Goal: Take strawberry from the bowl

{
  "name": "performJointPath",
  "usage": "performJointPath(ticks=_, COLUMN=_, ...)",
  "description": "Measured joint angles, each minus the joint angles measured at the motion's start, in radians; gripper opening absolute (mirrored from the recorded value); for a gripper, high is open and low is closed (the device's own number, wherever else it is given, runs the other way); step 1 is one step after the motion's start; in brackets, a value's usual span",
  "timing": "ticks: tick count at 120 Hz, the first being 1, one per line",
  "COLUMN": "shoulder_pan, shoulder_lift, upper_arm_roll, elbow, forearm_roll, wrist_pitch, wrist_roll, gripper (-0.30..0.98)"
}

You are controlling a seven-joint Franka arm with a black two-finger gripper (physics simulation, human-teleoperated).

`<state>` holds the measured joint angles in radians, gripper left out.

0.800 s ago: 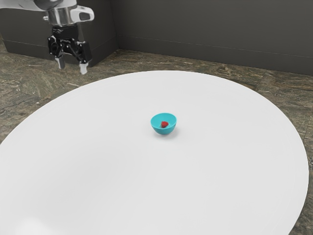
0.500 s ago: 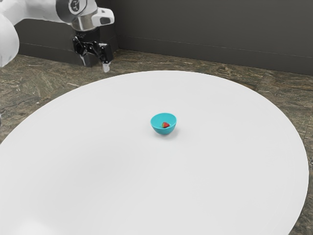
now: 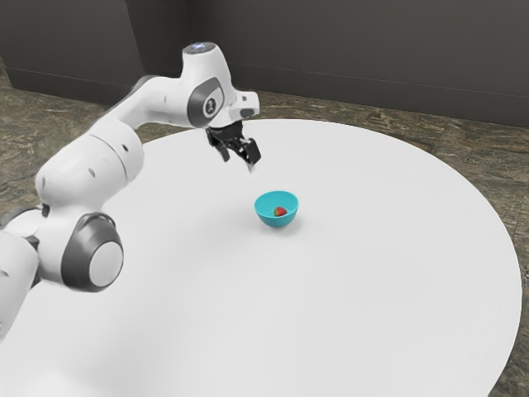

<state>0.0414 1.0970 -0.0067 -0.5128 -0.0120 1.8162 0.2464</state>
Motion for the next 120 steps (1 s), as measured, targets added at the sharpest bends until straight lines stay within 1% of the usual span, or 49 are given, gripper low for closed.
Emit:
performJointPath(ticks=21, shoulder_pan=-0.023, shoulder_lift=0.008, upper_arm_roll=-0.093, elbow=-0.069, forearm_roll=-0.014, wrist_pitch=0.065, wrist_roll=0.073, gripper=0.69)
performJointPath(ticks=29, shoulder_pan=-0.037, shoulder_lift=0.008, upper_arm_roll=-0.109, elbow=-0.095, forearm_roll=-0.015, wrist_pitch=0.089, wrist_roll=0.094, gripper=0.68)
performJointPath(ticks=54, shoulder_pan=-0.043, shoulder_lift=0.014, upper_arm_roll=-0.116, elbow=-0.154, forearm_roll=-0.016, wrist_pitch=0.131, wrist_roll=0.148, gripper=0.68)
performJointPath(ticks=73, shoulder_pan=-0.04, shoulder_lift=0.018, upper_arm_roll=-0.115, elbow=-0.162, forearm_roll=-0.011, wrist_pitch=0.144, wrist_roll=0.177, gripper=0.58)
performJointPath(ticks=96, shoulder_pan=-0.038, shoulder_lift=0.025, upper_arm_roll=-0.117, elbow=-0.163, forearm_roll=0.039, wrist_pitch=0.146, wrist_roll=0.22, gripper=0.51)
performJointPath(ticks=120, shoulder_pan=-0.034, shoulder_lift=0.051, upper_arm_roll=-0.122, elbow=-0.162, forearm_roll=0.058, wrist_pitch=0.192, wrist_roll=0.272, gripper=0.47)
